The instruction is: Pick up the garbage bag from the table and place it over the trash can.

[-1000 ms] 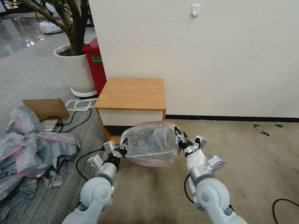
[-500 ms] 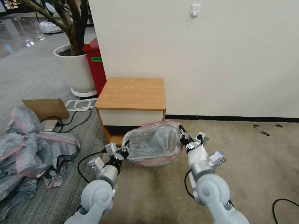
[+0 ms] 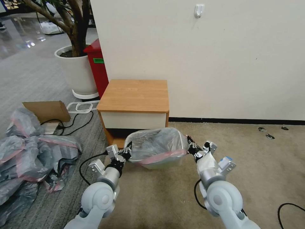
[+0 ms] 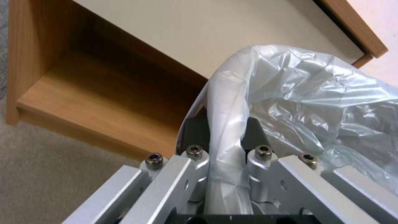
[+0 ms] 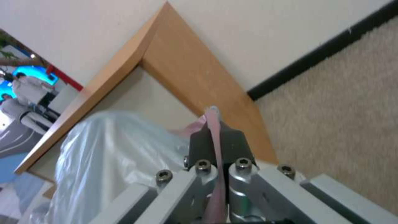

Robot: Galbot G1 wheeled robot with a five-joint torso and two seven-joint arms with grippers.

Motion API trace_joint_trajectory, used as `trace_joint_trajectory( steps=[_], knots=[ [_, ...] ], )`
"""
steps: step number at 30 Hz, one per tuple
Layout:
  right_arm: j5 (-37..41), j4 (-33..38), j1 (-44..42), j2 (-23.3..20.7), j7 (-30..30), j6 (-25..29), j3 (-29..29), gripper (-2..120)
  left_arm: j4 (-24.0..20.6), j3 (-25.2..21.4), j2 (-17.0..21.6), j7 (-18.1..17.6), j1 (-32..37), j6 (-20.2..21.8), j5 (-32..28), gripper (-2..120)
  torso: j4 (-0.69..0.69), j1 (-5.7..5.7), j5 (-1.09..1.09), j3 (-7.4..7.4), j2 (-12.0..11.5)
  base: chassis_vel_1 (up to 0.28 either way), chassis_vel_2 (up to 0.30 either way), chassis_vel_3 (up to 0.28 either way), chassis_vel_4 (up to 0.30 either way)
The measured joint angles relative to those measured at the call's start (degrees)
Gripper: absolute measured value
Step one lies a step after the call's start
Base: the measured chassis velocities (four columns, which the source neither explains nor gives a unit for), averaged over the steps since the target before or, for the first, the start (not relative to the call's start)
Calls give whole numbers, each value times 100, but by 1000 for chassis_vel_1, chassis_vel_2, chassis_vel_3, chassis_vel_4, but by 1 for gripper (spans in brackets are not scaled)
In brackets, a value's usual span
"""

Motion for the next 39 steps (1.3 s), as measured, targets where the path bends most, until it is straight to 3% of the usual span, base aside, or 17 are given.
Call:
trace_joint_trajectory(
  steps=[8,17,23,39],
  knots=[
    [-289,-377,-18,82,-28,-30,-178,0,-35,-53,1,-9,6,21,-114,6,0,0,1,0,0,0,0,0,0],
    [-834,-1319,272,133,-852,799,-177,0,-161,-136,55,-9,60,87,-298,6,0,0,1,0,0,0,0,0,0],
    [-868,-1638,443,131,-1264,839,-209,0,-209,-131,56,21,75,110,-373,6,0,0,1,0,0,0,0,0,0],
    [-1216,-2519,855,152,-1525,849,-172,0,-372,8,85,117,164,261,-625,8,0,0,1,0,0,0,0,0,0]
  ],
)
